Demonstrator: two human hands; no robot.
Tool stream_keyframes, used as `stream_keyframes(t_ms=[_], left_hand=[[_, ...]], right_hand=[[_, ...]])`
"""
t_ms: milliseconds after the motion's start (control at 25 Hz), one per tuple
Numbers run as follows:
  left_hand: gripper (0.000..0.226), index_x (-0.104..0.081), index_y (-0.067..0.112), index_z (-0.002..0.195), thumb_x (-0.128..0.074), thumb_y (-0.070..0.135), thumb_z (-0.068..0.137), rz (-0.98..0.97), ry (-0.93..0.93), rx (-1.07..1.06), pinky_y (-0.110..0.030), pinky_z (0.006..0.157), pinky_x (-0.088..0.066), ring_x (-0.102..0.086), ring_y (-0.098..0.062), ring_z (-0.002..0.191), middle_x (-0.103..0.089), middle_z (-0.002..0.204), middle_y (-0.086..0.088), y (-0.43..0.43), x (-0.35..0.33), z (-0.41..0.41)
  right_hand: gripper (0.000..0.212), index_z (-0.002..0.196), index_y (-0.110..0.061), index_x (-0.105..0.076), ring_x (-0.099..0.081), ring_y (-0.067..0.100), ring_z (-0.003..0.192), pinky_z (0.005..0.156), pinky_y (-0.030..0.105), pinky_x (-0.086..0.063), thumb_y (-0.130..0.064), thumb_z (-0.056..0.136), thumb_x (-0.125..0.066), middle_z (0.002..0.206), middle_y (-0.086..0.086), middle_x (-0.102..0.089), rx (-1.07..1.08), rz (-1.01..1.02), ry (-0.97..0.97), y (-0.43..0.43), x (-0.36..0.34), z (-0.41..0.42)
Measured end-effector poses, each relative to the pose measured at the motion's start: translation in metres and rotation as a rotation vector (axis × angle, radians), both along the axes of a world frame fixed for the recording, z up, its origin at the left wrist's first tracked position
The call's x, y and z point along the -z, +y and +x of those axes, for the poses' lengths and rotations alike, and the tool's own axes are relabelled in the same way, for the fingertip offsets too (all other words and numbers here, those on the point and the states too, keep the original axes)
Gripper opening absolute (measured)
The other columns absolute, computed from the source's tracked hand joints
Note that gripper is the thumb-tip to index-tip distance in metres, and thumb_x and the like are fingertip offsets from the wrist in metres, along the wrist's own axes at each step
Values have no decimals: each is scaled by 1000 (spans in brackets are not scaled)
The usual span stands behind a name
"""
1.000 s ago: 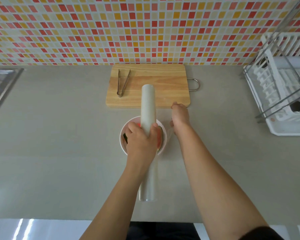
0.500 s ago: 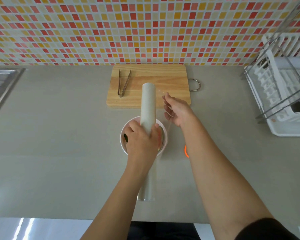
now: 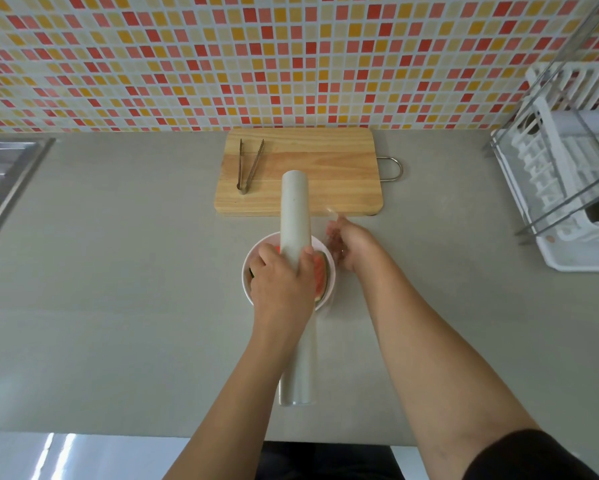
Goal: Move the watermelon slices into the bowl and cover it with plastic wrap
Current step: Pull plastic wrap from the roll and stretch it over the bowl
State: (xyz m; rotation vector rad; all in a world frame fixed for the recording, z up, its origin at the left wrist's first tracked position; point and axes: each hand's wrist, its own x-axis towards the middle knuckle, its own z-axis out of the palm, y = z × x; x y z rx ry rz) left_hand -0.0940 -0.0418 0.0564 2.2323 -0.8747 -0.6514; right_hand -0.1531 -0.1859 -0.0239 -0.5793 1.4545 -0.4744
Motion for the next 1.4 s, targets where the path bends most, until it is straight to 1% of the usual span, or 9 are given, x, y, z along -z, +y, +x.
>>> stream_keyframes(t_ms=[160, 280, 400, 480, 600, 800, 1080, 1240, 1400], left_hand=[[50, -43, -2, 114, -50, 42, 92, -10, 24, -7, -48, 95, -41, -48, -37, 112, -49, 122, -21, 0, -2, 4], [48, -42, -1, 113, -50, 42, 92, -30, 37, -15, -44, 92, -42, -48, -35, 110, -49, 120, -20, 2, -3, 8], [46, -43, 2, 108, -50, 44, 92, -30, 76, -24, -41, 86, -43, -51, -34, 105, -52, 116, -16, 5, -2, 15], [43, -44, 5, 104, -49, 45, 92, -30, 82, -15, -41, 83, -44, -54, -32, 101, -55, 112, -13, 7, 0, 21], [41, -47, 8, 99, -47, 48, 92, -51, 78, -20, -38, 77, -45, -57, -29, 95, -59, 104, -9, 11, 1, 28], [50, -54, 9, 89, -39, 57, 91, 5, 210, -39, -43, 78, -53, -62, -27, 83, -66, 89, -5, 14, 5, 48], [39, -48, 22, 98, -27, 55, 95, -13, 276, -77, -27, 56, -38, -56, -8, 76, -57, 87, 6, 19, 4, 62], [64, -41, 20, 104, -60, 71, 71, 28, 383, -2, -26, 50, -47, -68, -15, 72, -63, 89, 0, 23, 0, 77], [44, -50, 20, 93, -71, 53, 72, -9, 334, -85, -36, 61, -54, -66, -20, 76, -63, 90, -2, 26, 5, 90]], right_hand=[[58, 87, -9, -56, -55, 21, 66, 54, 25, -43, -55, 94, -22, 82, 7, -65, 81, 30, -161, 4, -13, -6], [53, 104, -10, -59, -58, 24, 102, 87, 31, -43, -46, 97, -20, 115, 9, -64, -17, -377, 192, 27, -10, -17], [51, 127, -26, -52, -44, -4, 122, 92, 5, -31, -48, 94, -20, 128, -15, -53, -34, -709, -19, 69, -4, -23], [51, 131, -29, -48, -42, -10, 121, 92, 1, -30, -50, 95, -19, 131, -19, -49, -154, -708, -104, 86, 4, -15], [42, 131, -25, -49, -47, -2, 121, 100, 14, -35, -36, 100, -23, 132, -10, -52, -138, -680, -108, 90, 15, -3], [38, 121, -32, -56, -54, -8, 102, 79, -1, -36, -37, 98, -26, 110, -20, -59, -187, -693, -33, 86, 27, 0], [34, 117, -25, -60, -57, 9, 106, 92, 20, -41, -24, 98, -31, 111, -9, -63, -169, -748, 35, 85, 31, 6], [34, 117, -26, -59, -58, 11, 105, 88, 22, -43, -22, 98, -31, 109, -8, -64, -163, -737, 62, 87, 29, 7], [34, 118, -27, -58, -57, 10, 105, 92, 26, -43, -27, 99, -30, 111, -8, -63, -174, -742, 92, 88, 31, 6]])
